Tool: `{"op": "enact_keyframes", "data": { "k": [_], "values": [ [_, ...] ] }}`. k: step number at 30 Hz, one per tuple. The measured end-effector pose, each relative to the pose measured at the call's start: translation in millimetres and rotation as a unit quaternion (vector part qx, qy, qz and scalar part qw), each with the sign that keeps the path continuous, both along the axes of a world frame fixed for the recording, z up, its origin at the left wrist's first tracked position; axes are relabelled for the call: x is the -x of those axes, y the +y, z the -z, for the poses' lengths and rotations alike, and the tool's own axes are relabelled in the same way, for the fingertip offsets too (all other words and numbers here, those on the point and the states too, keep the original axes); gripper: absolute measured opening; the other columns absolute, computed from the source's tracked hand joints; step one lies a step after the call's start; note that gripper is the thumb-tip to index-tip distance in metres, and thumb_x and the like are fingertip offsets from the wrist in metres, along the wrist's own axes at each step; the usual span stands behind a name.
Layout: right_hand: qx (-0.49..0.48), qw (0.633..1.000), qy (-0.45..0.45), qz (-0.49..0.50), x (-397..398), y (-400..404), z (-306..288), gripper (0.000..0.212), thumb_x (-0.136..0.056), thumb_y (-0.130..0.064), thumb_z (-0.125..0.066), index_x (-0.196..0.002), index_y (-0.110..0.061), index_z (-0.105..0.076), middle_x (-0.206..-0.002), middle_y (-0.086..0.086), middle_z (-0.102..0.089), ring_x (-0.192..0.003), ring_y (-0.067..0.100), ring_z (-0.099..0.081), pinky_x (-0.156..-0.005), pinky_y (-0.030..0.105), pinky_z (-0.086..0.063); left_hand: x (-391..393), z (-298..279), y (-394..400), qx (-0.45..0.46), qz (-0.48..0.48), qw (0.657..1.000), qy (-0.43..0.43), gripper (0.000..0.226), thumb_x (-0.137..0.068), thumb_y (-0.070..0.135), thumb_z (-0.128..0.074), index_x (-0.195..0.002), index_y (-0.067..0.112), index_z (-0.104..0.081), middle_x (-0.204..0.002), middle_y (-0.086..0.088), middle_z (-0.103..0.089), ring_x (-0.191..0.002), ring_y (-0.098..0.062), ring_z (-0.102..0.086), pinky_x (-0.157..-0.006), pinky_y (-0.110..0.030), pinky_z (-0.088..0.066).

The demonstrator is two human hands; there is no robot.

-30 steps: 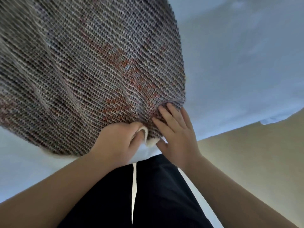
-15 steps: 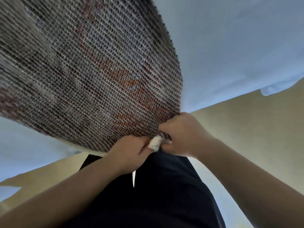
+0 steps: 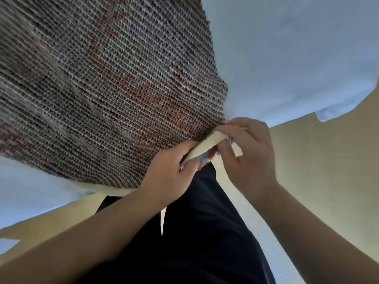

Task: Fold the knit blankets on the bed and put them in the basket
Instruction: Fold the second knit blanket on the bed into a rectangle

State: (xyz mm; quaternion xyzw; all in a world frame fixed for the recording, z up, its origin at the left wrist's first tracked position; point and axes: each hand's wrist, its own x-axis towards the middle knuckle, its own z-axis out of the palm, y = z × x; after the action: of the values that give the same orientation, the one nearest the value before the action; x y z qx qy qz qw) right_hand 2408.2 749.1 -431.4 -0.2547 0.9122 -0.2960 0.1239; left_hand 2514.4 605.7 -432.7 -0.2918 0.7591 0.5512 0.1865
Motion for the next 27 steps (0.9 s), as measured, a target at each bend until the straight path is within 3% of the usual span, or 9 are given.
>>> {"op": "enact_keyframes", "data": {
  "k": [4, 7, 10, 13, 15, 20, 23, 25, 27],
  "values": [
    [-0.007, 0.987, -0.151, 0.056, -16.6, -14.0, -11.2, 0.021, -0.096, -0.022, -0.053, -0.103, -0.016, -0.071, -0.093, -0.003, -0.069, -0.09, 0.015, -0.06, -0.08, 0.008, -0.04, -5.6, -0.8, -12.6, -0.013, 0.009, 0.999, -0.049, 0.02, -0.082, 0.025, -0.048, -0.086, 0.025, -0.067, -0.063, 0.005, -0.063, -0.058, -0.012, -0.059, -0.056, -0.032, -0.048],
    [0.02, 0.928, -0.352, 0.121, -19.7, -29.9, -25.2, 0.02, -0.101, -0.019, -0.05, -0.086, -0.026, -0.061, -0.071, -0.01, -0.061, -0.069, 0.0, -0.056, -0.06, 0.011, -0.043, -9.8, -8.5, -22.7, -0.038, -0.017, 0.998, -0.05, 0.018, -0.082, 0.029, -0.049, -0.078, 0.019, -0.063, -0.062, -0.006, -0.061, -0.059, -0.024, -0.059, -0.06, -0.047, -0.051],
    [0.024, 0.901, -0.429, 0.057, -13.3, -45.0, -34.8, 0.026, -0.1, -0.025, -0.053, -0.078, -0.012, -0.058, -0.061, -0.004, -0.052, -0.056, 0.003, -0.046, -0.052, 0.017, -0.038, -20.5, -21.0, -42.6, -0.031, -0.024, 0.998, -0.041, 0.042, -0.085, 0.051, -0.049, -0.071, 0.012, -0.057, -0.057, -0.006, -0.055, -0.054, -0.023, -0.054, -0.056, -0.048, -0.049],
    [0.024, 0.866, -0.499, -0.014, -2.8, -55.2, -39.6, 0.026, -0.086, -0.034, -0.073, -0.074, -0.015, -0.059, -0.055, -0.011, -0.044, -0.051, 0.005, -0.039, -0.048, 0.02, -0.034, -36.0, -25.4, -66.4, 0.025, 0.027, 0.997, -0.074, 0.059, -0.083, 0.07, -0.041, -0.069, 0.016, -0.06, -0.052, 0.003, -0.054, -0.049, -0.012, -0.052, -0.053, -0.04, -0.047],
    [0.005, 0.863, -0.5, -0.069, 3.1, -57.8, -41.5, 0.022, -0.075, -0.02, -0.083, -0.081, -0.024, -0.062, -0.06, -0.011, -0.045, -0.054, 0.005, -0.039, -0.052, 0.018, -0.035, -42.3, -25.7, -76.4, 0.066, 0.044, 0.99, -0.115, 0.064, -0.083, 0.072, -0.034, -0.068, 0.015, -0.059, -0.052, 0.005, -0.055, -0.048, -0.008, -0.052, -0.055, -0.037, -0.045],
    [0.004, 0.898, -0.43, -0.095, 4.0, -72.4, -42.5, 0.046, -0.074, 0.007, -0.061, -0.097, -0.032, -0.059, -0.093, -0.019, -0.063, -0.096, -0.003, -0.058, -0.077, 0.008, -0.043, -44.5, -27.1, -89.9, 0.047, -0.025, 0.986, -0.157, 0.074, -0.081, 0.075, -0.031, -0.074, 0.009, -0.064, -0.063, -0.01, -0.065, -0.059, -0.024, -0.064, -0.064, -0.046, -0.054],
    [0.047, 0.919, -0.388, -0.042, 9.5, -85.7, -42.9, 0.041, -0.082, 0.005, -0.058, -0.096, -0.033, -0.06, -0.09, -0.019, -0.064, -0.081, 0.003, -0.061, -0.066, 0.011, -0.044, -32.8, -33.0, -97.8, 0.049, -0.07, 0.99, -0.111, 0.048, -0.093, 0.061, -0.042, -0.082, 0.02, -0.066, -0.067, -0.005, -0.066, -0.062, -0.02, -0.065, -0.065, -0.045, -0.056],
    [0.071, 0.931, -0.356, -0.044, 18.9, -96.9, -45.9, 0.036, -0.089, 0.001, -0.055, -0.098, -0.034, -0.061, -0.076, -0.012, -0.062, -0.059, 0.009, -0.054, -0.052, 0.014, -0.039, -20.0, -39.8, -104.2, 0.097, -0.093, 0.989, -0.064, 0.026, -0.098, 0.044, -0.047, -0.085, 0.03, -0.065, -0.071, 0.003, -0.065, -0.065, -0.012, -0.062, -0.063, -0.038, -0.053],
    [0.062, 0.948, -0.304, -0.073, 33.2, -110.0, -45.7, 0.029, -0.095, -0.005, -0.052, -0.104, -0.032, -0.062, -0.07, -0.016, -0.056, -0.058, 0.004, -0.051, -0.052, 0.012, -0.034, -2.8, -50.1, -115.0, 0.142, -0.096, 0.985, -0.027, 0.018, -0.098, 0.038, -0.049, -0.088, 0.036, -0.064, -0.074, 0.009, -0.064, -0.067, -0.01, -0.061, -0.057, -0.027, -0.048]
  ]
}}
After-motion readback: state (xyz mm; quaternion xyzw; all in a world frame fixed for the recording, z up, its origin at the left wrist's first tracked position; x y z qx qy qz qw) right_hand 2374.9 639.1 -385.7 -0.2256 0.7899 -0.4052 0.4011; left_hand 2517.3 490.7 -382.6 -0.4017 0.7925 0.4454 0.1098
